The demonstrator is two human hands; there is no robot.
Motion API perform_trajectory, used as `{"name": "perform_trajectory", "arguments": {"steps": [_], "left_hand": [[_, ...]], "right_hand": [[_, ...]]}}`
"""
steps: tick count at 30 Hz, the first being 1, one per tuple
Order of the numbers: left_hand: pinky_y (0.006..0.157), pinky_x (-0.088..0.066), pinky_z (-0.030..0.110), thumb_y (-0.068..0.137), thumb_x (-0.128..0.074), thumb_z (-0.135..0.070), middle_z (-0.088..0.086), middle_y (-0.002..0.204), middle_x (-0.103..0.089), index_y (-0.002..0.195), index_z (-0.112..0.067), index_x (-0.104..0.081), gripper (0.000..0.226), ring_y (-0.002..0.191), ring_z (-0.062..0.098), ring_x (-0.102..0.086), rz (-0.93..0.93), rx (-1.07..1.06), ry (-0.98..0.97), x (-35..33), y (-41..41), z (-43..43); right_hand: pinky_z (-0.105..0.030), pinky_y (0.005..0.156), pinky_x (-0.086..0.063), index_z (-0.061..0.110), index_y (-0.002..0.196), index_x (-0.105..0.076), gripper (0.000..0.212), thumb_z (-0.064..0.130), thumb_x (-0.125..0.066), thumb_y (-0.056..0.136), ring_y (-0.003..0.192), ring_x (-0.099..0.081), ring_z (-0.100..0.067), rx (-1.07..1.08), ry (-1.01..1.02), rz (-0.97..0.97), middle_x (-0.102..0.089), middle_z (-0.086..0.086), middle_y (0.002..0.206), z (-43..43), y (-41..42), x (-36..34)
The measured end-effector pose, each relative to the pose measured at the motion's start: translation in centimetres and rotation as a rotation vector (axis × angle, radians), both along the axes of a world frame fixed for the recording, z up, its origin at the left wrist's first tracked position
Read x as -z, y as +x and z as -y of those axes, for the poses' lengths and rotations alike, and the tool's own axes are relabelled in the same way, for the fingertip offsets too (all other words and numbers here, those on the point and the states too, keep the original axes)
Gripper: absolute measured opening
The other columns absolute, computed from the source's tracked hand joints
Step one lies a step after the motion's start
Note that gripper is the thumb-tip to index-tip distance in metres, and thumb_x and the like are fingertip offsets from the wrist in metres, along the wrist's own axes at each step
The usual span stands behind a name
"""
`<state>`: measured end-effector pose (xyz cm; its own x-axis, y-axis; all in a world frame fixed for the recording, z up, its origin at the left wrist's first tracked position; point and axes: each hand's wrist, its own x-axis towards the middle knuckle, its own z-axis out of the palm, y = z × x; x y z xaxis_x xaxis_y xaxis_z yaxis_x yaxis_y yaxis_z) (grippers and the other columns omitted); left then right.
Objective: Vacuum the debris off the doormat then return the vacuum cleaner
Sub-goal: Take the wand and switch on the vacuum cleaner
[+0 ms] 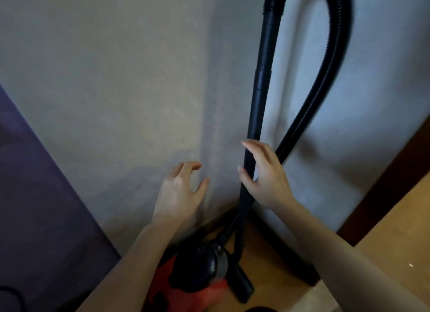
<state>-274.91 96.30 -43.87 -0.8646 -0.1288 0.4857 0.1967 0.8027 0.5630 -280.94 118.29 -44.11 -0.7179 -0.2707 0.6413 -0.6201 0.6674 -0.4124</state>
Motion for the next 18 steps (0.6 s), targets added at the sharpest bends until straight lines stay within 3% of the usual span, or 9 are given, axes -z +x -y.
{"name": "perform_trajectory", "arguments": {"steps": [2,5,7,9,13,18], "left_hand": [[0.090,-0.051,0.031,0.085,-0.074,-0.028,-0.001,0.112,-0.068,0.113,-0.016,-0.065,0.032,0.104,0.018,-0.065,-0.039,0.020,-0.006,-1.4,-1.2,-0.4],[0.084,-0.042,0.018,0.084,-0.075,-0.027,-0.002,0.107,-0.068,0.110,-0.015,-0.066,0.030,0.100,0.015,-0.065,-0.091,0.021,-0.023,-3.5,-2.4,-0.2],[0.080,-0.039,0.015,0.083,-0.075,-0.027,-0.001,0.104,-0.069,0.108,-0.013,-0.067,0.030,0.097,0.016,-0.065,-0.127,0.030,-0.036,-4.9,-3.3,0.1],[0.081,-0.041,0.016,0.082,-0.071,-0.034,-0.001,0.102,-0.069,0.108,-0.013,-0.067,0.033,0.094,0.016,-0.065,-0.152,0.054,-0.056,-6.8,-4.3,0.6],[0.082,-0.047,0.020,0.084,-0.069,-0.038,-0.004,0.105,-0.068,0.110,-0.016,-0.066,0.035,0.095,0.010,-0.063,-0.125,0.086,-0.032,-12.6,-5.6,0.4],[0.079,-0.040,0.009,0.084,-0.073,-0.034,-0.007,0.109,-0.067,0.114,-0.017,-0.065,0.036,0.098,0.007,-0.062,0.000,0.109,0.003,-20.7,-5.3,-0.3]], "right_hand": [[-0.031,0.114,-0.041,0.013,0.148,-0.050,0.057,0.035,-0.057,0.096,0.139,-0.048,-0.020,0.039,-0.033,-0.030,-0.051,-0.004,0.146,-0.3,-1.2,-1.5],[-0.006,0.111,-0.028,0.011,0.147,-0.050,0.057,0.030,-0.062,0.095,0.134,-0.050,-0.019,0.089,-0.094,-0.070,-0.052,-0.008,0.143,-0.7,-3.0,-3.8],[0.004,0.104,-0.022,0.009,0.146,-0.051,0.056,0.023,-0.067,0.094,0.129,-0.051,-0.018,0.109,-0.109,-0.113,-0.052,-0.010,0.140,-0.8,-4.0,-5.3],[0.003,0.101,-0.025,0.009,0.145,-0.051,0.056,0.019,-0.070,0.093,0.127,-0.051,-0.016,0.116,-0.107,-0.123,-0.052,-0.008,0.139,-0.7,-4.9,-6.9],[-0.016,0.098,-0.035,0.017,0.148,-0.046,0.058,0.025,-0.070,0.095,0.124,-0.047,-0.005,0.182,-0.115,0.065,-0.047,0.000,0.143,0.0,-5.2,-10.5],[-0.020,0.099,-0.043,0.018,0.145,-0.047,0.057,0.031,-0.072,0.095,0.127,-0.055,-0.016,0.223,-0.077,0.267,-0.048,0.002,0.145,-0.2,-3.9,-16.2]]}}
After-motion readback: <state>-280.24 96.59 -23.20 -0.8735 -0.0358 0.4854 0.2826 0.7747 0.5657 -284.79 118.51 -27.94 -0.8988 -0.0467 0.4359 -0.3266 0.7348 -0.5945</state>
